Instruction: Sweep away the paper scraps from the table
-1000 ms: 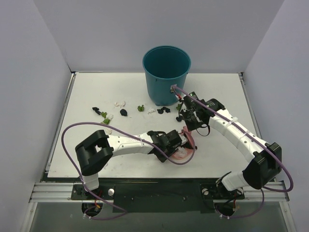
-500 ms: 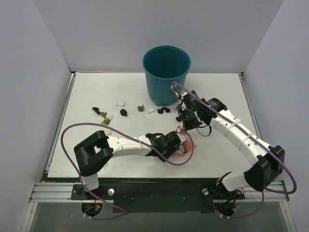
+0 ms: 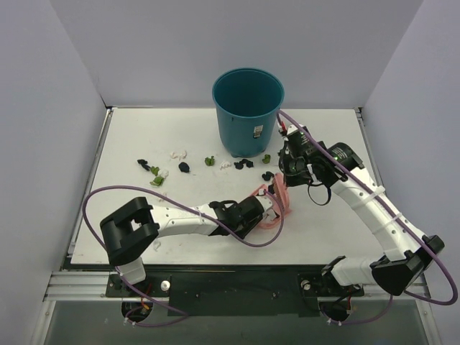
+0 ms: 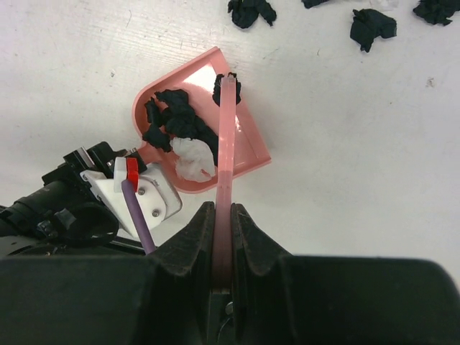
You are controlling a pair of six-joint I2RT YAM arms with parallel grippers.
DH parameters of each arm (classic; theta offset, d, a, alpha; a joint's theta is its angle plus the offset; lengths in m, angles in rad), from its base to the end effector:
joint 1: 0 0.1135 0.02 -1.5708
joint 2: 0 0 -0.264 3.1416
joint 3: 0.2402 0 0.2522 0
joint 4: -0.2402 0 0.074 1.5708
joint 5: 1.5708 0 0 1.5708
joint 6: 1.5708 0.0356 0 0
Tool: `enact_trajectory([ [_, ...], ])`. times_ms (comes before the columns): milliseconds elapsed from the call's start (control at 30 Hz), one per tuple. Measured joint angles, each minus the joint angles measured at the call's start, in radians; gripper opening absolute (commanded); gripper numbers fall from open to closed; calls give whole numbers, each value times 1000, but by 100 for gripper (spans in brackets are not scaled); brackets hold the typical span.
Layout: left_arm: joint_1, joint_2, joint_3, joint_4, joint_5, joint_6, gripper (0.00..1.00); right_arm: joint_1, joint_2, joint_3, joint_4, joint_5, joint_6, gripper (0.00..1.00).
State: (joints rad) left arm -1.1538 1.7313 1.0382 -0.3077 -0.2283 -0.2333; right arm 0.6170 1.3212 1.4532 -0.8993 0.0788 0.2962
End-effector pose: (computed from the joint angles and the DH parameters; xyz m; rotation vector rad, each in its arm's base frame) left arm 0.1482 -0.3146 0.1723 1.0561 2.3230 -0.2528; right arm 0.2206 0.1531 0.3850 -0.3384 2.3392 0.3591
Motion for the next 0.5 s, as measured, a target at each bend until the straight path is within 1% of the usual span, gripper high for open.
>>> enact_trajectory([
  [267,-1,-43,0,5,-38,-14,0,0,-42,23,-48,-10,7,0],
  [500,-1,-79,0,5,-54,-25,0,0,-90,-51,-61,-8,11,0],
])
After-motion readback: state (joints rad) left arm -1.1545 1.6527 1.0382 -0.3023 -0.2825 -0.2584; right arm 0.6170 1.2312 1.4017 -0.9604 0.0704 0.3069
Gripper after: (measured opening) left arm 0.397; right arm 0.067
